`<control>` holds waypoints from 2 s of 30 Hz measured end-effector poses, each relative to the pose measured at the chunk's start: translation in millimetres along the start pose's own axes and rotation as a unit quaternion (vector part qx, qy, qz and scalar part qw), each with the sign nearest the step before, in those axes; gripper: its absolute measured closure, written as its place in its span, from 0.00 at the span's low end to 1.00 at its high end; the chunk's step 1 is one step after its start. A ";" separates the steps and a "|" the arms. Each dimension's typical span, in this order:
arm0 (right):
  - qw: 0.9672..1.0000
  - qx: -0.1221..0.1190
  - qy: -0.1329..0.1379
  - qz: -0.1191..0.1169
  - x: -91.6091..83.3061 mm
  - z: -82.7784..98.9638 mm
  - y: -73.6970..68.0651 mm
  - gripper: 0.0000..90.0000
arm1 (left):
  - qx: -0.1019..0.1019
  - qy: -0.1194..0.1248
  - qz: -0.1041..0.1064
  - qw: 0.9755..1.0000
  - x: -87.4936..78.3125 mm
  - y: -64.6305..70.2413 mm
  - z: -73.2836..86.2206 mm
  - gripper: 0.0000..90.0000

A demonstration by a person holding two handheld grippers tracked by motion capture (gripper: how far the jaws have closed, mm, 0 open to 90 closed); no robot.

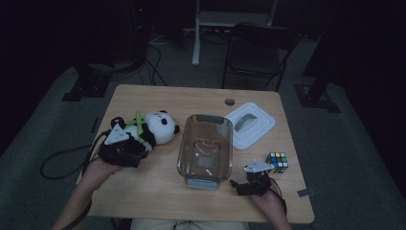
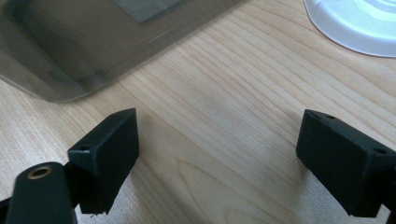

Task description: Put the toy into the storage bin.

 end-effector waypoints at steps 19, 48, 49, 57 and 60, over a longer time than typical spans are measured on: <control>1.000 -0.001 0.000 0.000 -0.1 0.2 0.2 0.14 | -0.049 -0.035 -0.015 0.998 44.9 -66.7 -2.9 0.07; 1.000 0.003 -0.001 0.004 0.5 -0.4 -0.4 0.14 | -0.049 -0.068 -0.047 0.995 71.2 -59.4 16.2 0.71; 1.000 0.003 -0.001 0.004 0.5 -0.4 -0.5 0.14 | -0.049 -0.065 -0.051 0.995 70.6 -59.6 15.3 0.72; 1.000 0.007 -0.006 0.005 2.4 -3.1 -0.9 0.13 | -0.056 -0.042 -0.045 0.996 63.7 -59.6 8.8 0.78; 1.000 0.008 0.008 0.005 4.9 -7.9 -4.2 0.13 | -0.066 -0.035 -0.045 0.996 59.2 -62.1 4.5 0.79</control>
Point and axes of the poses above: each handheld gripper's, and its own axes: x roughly forward along the jaws, z roughly out of its underside, y roughly to its right, the point moved 9 cm from there along x, roughly forward along the jaws, and after that the axes turned 10 degrees about x, right-handed, at the moved point
